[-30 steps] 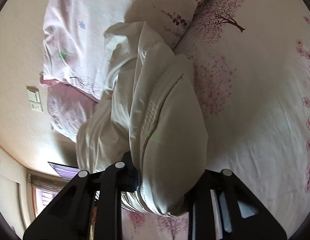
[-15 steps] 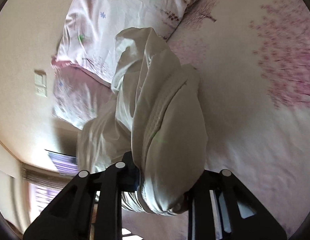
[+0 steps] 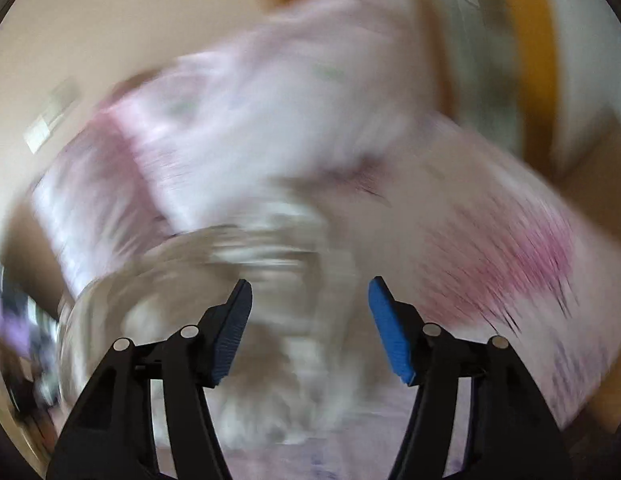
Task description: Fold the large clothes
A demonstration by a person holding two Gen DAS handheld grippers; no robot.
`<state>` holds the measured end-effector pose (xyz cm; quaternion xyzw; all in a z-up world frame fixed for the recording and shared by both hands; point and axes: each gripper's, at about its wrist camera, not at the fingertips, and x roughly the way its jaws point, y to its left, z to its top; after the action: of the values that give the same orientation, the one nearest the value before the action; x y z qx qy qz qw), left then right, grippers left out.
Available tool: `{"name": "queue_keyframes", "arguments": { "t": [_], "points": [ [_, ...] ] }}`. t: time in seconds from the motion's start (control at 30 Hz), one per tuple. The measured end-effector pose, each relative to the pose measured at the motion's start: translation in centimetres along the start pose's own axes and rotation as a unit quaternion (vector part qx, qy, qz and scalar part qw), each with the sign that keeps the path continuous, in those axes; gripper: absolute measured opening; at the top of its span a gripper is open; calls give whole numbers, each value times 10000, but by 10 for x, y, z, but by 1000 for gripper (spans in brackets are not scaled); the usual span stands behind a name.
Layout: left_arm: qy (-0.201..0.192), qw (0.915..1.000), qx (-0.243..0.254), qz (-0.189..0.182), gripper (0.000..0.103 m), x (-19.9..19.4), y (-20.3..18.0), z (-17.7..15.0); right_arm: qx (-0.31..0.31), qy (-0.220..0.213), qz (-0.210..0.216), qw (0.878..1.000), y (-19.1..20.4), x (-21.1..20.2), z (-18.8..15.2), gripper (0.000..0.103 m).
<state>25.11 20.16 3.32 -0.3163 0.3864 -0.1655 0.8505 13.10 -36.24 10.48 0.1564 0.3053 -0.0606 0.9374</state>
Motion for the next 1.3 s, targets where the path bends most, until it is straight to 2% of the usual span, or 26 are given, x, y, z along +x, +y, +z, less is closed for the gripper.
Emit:
{"name": "queue_keyframes", "arguments": {
  "t": [0.07,0.1,0.13,0.2,0.27,0.3,0.37,0.47,0.67,0.87,1.1,1.27,1.3],
  "points": [
    [-45,9997,228,66,77,-2,-11,2,-899,119,366,9952,61,13,-6,52],
    [-54,9993,358,125,77,-1,-18,2,-1443,245,597,9874,98,25,-13,46],
    [-48,9990,425,160,77,1,-22,3,-1764,327,696,9813,120,33,-19,40],
    [-31,9980,575,263,77,5,-29,3,-2371,357,619,9689,162,55,-33,34],
    [-5,9971,701,312,78,8,-33,3,-2534,316,538,9654,179,71,-36,33],
    [2,9969,713,334,79,9,-32,3,-2505,493,620,9649,184,86,-34,33],
    [51,9968,704,384,83,13,-30,3,-2395,845,625,9652,185,111,-34,33],
    [138,9969,620,468,84,21,-20,7,-2316,1237,367,9642,182,149,-37,32],
    [491,9985,153,181,87,44,0,20,-2199,1298,121,9668,185,183,-33,32],
    [645,9979,-34,-88,91,63,3,29,-2187,1413,42,9655,183,207,-28,32],
    [760,9964,-106,-360,91,70,6,38,-2161,1264,124,9681,179,202,-35,32],
    [1017,9940,31,-392,91,71,5,32,-1855,1056,284,9765,167,168,-32,34],
    [1084,9932,6,-418,91,73,5,29,-1783,959,273,9789,162,157,-31,38]
  ]
}}
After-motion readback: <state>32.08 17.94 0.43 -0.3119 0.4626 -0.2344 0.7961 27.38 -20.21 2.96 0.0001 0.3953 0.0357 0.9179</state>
